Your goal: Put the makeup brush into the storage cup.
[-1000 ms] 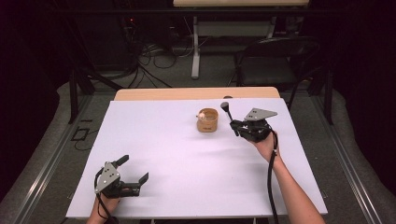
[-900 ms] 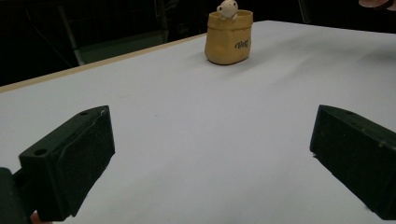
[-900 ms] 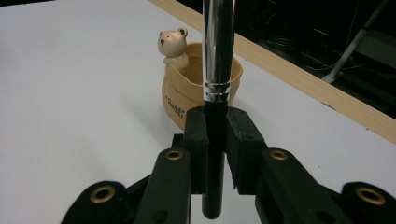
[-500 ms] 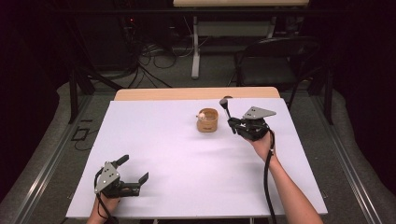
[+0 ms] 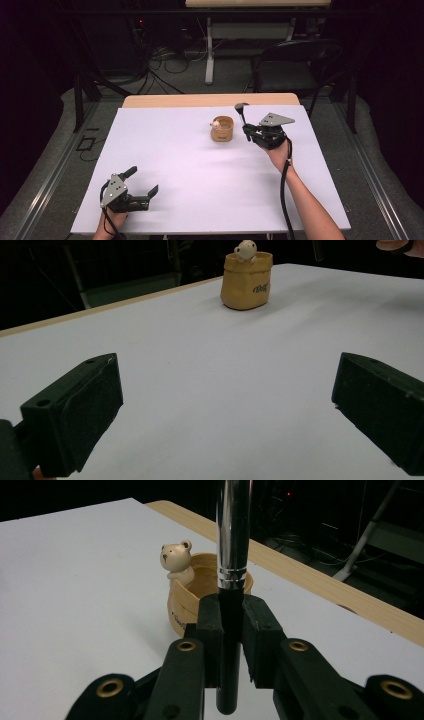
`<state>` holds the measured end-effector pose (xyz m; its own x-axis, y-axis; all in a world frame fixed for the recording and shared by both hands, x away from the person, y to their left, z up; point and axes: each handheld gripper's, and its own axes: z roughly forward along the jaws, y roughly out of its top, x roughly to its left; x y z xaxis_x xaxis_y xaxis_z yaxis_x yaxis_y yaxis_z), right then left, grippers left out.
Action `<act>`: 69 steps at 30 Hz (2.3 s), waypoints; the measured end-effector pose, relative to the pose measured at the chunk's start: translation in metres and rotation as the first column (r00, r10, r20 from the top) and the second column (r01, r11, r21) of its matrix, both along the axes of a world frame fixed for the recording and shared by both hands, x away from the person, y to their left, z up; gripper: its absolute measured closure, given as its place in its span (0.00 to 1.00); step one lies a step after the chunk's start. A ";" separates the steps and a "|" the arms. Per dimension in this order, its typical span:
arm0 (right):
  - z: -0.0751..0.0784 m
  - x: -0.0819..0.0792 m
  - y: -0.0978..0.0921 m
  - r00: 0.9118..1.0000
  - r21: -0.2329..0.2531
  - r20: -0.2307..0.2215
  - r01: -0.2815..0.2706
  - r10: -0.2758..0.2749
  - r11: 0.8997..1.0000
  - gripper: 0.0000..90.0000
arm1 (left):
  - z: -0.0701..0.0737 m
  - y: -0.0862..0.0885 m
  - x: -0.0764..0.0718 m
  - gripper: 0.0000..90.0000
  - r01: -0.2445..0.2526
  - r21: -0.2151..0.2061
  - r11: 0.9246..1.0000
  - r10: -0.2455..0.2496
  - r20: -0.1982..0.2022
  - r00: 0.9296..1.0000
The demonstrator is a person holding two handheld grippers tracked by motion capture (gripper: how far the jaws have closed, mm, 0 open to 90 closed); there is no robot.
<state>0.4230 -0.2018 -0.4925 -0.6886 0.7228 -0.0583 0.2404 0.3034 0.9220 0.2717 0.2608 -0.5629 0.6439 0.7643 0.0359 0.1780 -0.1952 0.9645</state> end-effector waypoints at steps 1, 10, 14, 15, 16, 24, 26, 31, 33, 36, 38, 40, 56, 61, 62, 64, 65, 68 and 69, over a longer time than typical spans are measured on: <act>0.001 0.001 0.000 1.000 0.002 -0.003 0.000 0.000 1.000 0.88 | 0.000 0.000 0.000 0.00 0.000 0.000 1.000 0.000 0.000 1.000; 0.009 0.006 0.005 1.000 0.004 0.011 0.001 -0.001 1.000 0.88 | -0.001 0.002 -0.002 0.00 -0.017 -0.001 1.000 0.017 -0.003 1.000; 0.015 0.011 0.008 1.000 0.003 0.014 -0.004 0.004 1.000 0.88 | -0.001 0.002 -0.003 0.00 -0.016 0.007 1.000 0.016 -0.007 1.000; 0.016 0.013 0.009 1.000 0.003 0.020 -0.005 0.005 1.000 0.88 | -0.001 0.002 -0.003 0.00 -0.016 0.007 1.000 0.016 -0.007 1.000; 0.018 0.014 0.009 1.000 0.000 0.021 -0.007 0.007 1.000 0.88 | 0.000 0.003 -0.003 0.00 -0.015 0.007 1.000 0.015 -0.005 1.000; 0.026 0.022 0.012 1.000 -0.005 0.024 -0.008 0.008 1.000 0.88 | -0.001 0.004 -0.004 0.00 -0.018 0.006 1.000 0.018 -0.004 1.000; 0.028 0.023 0.012 1.000 -0.006 0.027 -0.008 0.008 1.000 0.88 | -0.001 0.004 -0.004 0.00 -0.021 0.006 1.000 0.021 -0.004 1.000; 0.030 0.027 0.016 0.999 -0.014 0.034 -0.014 0.015 1.000 0.88 | 0.000 0.004 -0.005 0.00 -0.020 0.008 1.000 0.020 -0.002 1.000; 0.031 0.028 0.019 0.999 -0.009 0.032 -0.017 0.017 1.000 0.88 | 0.000 0.004 -0.005 0.00 -0.022 0.006 1.000 0.022 -0.002 1.000; 0.034 0.033 0.026 0.999 -0.009 0.040 -0.028 0.028 1.000 0.88 | 0.000 0.004 -0.005 0.00 -0.019 0.009 1.000 0.019 -0.004 1.000; 0.034 0.035 0.030 0.998 -0.016 0.051 -0.032 0.033 0.999 0.88 | 0.000 0.004 -0.005 0.00 -0.020 0.007 1.000 0.020 -0.004 1.000; 0.035 0.037 0.033 0.998 -0.021 0.042 -0.037 0.038 0.999 0.88 | 0.000 0.004 -0.005 0.00 -0.021 0.006 1.000 0.021 -0.002 1.000; 0.038 0.053 0.050 0.998 0.013 0.051 -0.048 0.047 0.999 0.88 | 0.000 0.004 -0.005 0.00 -0.020 0.008 1.000 0.020 -0.002 1.000; 0.034 0.056 0.057 0.997 0.007 0.044 -0.058 0.057 0.998 0.88 | 0.000 0.004 -0.005 0.00 -0.020 0.008 1.000 0.020 -0.002 1.000; 0.033 0.057 0.058 0.998 0.009 0.038 -0.059 0.059 0.998 0.88 | 0.000 0.004 -0.005 0.00 -0.022 0.007 1.000 0.022 -0.002 1.000; 0.031 0.058 0.060 0.998 0.010 0.035 -0.057 0.057 0.998 0.88 | 0.000 0.004 -0.005 0.00 -0.021 0.007 1.000 0.021 -0.002 1.000; 0.030 0.059 0.060 0.998 0.006 0.031 -0.059 0.058 0.998 0.88 | 0.000 0.004 -0.005 0.00 -0.021 0.007 1.000 0.021 -0.002 1.000; 0.026 0.062 0.061 0.998 0.007 0.022 -0.056 0.056 0.998 0.88 | 0.000 0.004 -0.005 0.00 -0.021 0.010 1.000 0.021 -0.002 1.000; 0.025 0.063 0.062 0.998 0.006 0.018 -0.057 0.057 0.998 0.88 | 0.000 0.004 -0.005 0.00 -0.020 0.010 1.000 0.020 -0.002 1.000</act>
<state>0.4861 -0.1402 -0.4672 -0.7276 0.6827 -0.0665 0.2060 0.3101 0.9281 0.2665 0.2650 -0.5630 0.6286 0.7766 0.0421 0.1841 -0.2011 0.9621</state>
